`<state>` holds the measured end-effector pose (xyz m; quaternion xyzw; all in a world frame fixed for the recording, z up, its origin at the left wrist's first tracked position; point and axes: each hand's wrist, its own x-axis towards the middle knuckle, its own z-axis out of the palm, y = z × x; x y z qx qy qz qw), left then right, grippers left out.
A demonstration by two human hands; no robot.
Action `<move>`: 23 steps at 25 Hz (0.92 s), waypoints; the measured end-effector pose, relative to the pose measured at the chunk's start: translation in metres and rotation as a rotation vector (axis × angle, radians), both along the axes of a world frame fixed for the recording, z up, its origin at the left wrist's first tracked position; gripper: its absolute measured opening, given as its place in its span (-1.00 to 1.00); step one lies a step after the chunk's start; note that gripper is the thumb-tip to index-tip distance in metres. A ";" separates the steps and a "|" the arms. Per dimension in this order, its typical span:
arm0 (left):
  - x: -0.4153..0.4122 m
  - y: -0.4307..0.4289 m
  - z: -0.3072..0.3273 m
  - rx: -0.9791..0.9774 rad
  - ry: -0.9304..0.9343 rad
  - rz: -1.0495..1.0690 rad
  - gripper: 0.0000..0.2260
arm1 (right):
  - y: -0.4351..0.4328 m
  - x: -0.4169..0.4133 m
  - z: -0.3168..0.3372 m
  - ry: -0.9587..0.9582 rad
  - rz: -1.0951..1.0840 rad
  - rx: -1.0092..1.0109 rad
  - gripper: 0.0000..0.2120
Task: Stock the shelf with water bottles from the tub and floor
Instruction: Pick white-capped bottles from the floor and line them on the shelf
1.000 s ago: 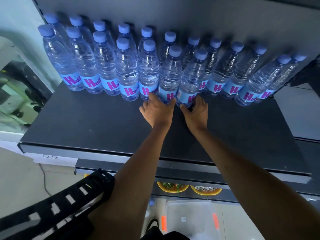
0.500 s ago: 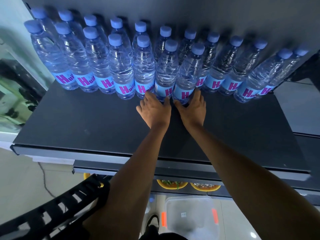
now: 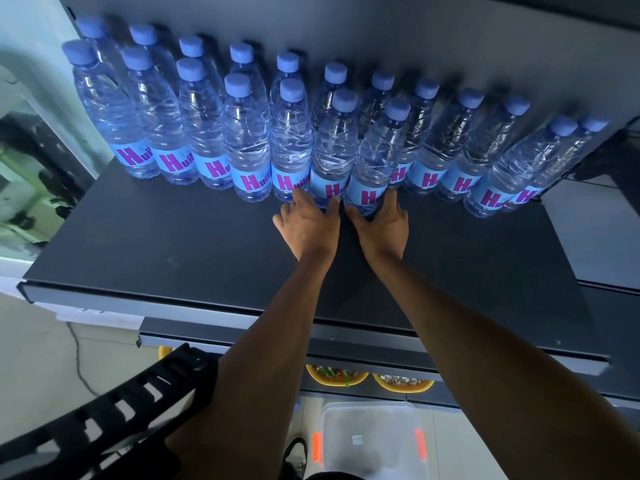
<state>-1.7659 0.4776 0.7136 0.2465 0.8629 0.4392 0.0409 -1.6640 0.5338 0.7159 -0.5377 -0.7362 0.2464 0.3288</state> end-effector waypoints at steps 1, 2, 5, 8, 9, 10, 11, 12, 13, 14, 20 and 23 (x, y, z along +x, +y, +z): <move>0.001 -0.001 0.000 0.007 0.008 -0.004 -0.64 | 0.000 0.001 0.000 0.015 0.003 -0.013 -0.48; 0.001 -0.002 0.000 0.010 0.015 -0.007 -0.66 | 0.000 0.001 0.001 0.032 0.008 -0.031 -0.48; 0.001 -0.003 0.001 0.018 0.020 -0.013 -0.69 | 0.000 0.002 0.002 0.071 0.015 -0.070 -0.50; 0.002 -0.003 0.001 0.016 0.030 -0.009 -0.70 | 0.001 0.002 0.000 0.066 0.011 -0.070 -0.53; 0.001 -0.003 0.001 0.014 0.036 -0.006 -0.70 | 0.002 0.002 0.000 0.058 0.017 -0.069 -0.55; 0.001 -0.002 0.001 0.012 0.041 -0.001 -0.70 | 0.003 0.002 -0.001 0.046 0.027 -0.069 -0.57; 0.001 -0.002 0.001 0.008 0.044 0.004 -0.69 | 0.003 0.002 -0.001 0.035 0.036 -0.067 -0.58; 0.001 -0.002 0.001 0.004 0.047 0.007 -0.69 | 0.004 0.002 -0.002 0.026 0.041 -0.063 -0.59; 0.001 -0.001 0.001 -0.001 0.052 0.008 -0.68 | 0.004 0.002 -0.003 0.020 0.040 -0.056 -0.59; 0.001 -0.001 0.001 -0.002 0.054 0.007 -0.68 | 0.004 0.002 -0.003 0.019 0.036 -0.052 -0.58; -0.002 -0.014 0.005 0.073 -0.036 -0.071 -0.68 | 0.002 0.002 -0.001 0.090 0.035 -0.105 -0.45; -0.002 -0.034 0.009 0.111 -0.144 -0.150 -0.70 | 0.005 0.010 0.006 0.100 0.141 -0.182 -0.49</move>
